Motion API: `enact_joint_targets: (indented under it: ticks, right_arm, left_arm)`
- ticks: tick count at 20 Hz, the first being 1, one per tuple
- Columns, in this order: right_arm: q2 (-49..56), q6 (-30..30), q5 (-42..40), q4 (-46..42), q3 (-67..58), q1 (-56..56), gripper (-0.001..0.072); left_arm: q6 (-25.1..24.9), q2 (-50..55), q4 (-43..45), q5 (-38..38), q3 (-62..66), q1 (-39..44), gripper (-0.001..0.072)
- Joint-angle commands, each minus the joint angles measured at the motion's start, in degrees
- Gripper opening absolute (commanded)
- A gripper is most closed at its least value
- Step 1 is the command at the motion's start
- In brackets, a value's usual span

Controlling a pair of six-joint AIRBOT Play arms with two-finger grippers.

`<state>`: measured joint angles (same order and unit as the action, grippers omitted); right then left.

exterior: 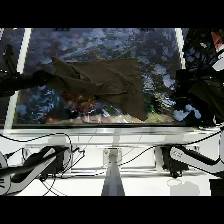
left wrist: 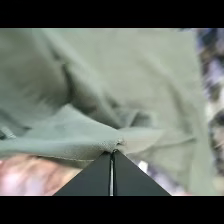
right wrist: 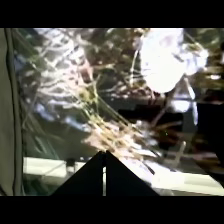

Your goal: Fold the clothes and pants, and hang the long-sleeved shirts on hangers.

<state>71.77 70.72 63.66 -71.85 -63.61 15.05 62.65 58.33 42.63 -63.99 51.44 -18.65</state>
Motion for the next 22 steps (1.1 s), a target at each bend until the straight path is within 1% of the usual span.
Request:
enact_joint_targets:
  ticks: [1,3,4,5,7,9,11,13,14,15,16,17,19,21,22]
  right_arm:
    - [0.0,-4.3,2.2,-0.4,0.0,0.0,0.0007]
    - [0.0,-4.4,3.2,-0.4,0.0,0.0,0.0008]
    - [0.0,-4.5,3.3,-0.4,0.3,0.0,0.0008]
    - [0.0,-5.8,3.2,-0.4,1.0,0.0,0.0007]
    - [0.0,-12.7,4.6,-0.4,3.8,0.0,0.0007]
    - [0.0,-15.4,7.4,-0.3,7.7,0.0,0.0007]
    - [0.0,-15.2,11.5,1.0,12.0,0.0,0.0007]
    - [0.0,-14.7,12.2,7.3,15.6,0.0,0.0008]
    - [0.1,-14.7,11.9,11.5,17.6,0.0,0.007]
    - [0.1,-14.3,11.5,14.8,19.3,0.0,0.0337]
    - [0.1,-13.4,11.5,16.2,20.8,0.0,0.0388]
    - [0.1,-13.4,11.7,16.1,22.1,0.0,0.0389]
    - [0.1,-16.7,12.6,15.7,24.6,-0.1,0.039]
    - [0.1,-17.5,11.8,16.1,27.4,-0.1,0.0392]
    - [0.1,-17.5,11.0,16.6,28.8,-0.1,0.0414]
  left_arm:
    - [1.1,0.9,7.5,-0.9,0.3,-0.5,0.0009]
    - [1.0,3.0,11.0,1.4,0.2,-0.5,0.001]
    - [1.0,4.3,11.6,2.9,0.2,-0.5,0.001]
    - [1.0,5.7,11.3,5.0,0.2,-0.5,0.001]
    - [1.1,8.5,10.2,9.4,0.2,-0.5,0.001]
    - [1.1,11.1,7.7,11.1,0.2,-0.5,0.001]
    - [1.0,13.0,5.5,11.0,0.2,-0.3,0.001]
    - [1.0,14.0,4.5,11.0,0.2,-0.2,0.001]
    - [1.0,14.1,4.4,11.1,0.2,-0.3,0.001]
    - [1.0,14.1,4.4,11.0,0.2,-0.3,0.001]
    - [1.0,14.1,4.4,10.9,0.2,-0.3,0.001]
    - [1.0,14.1,4.4,10.8,0.2,-0.3,0.001]
    - [1.0,14.1,4.4,10.9,0.2,-0.3,0.0011]
    - [1.0,14.1,4.4,10.9,0.2,-0.3,0.001]
    - [1.0,14.1,4.4,10.9,0.2,-0.3,0.001]
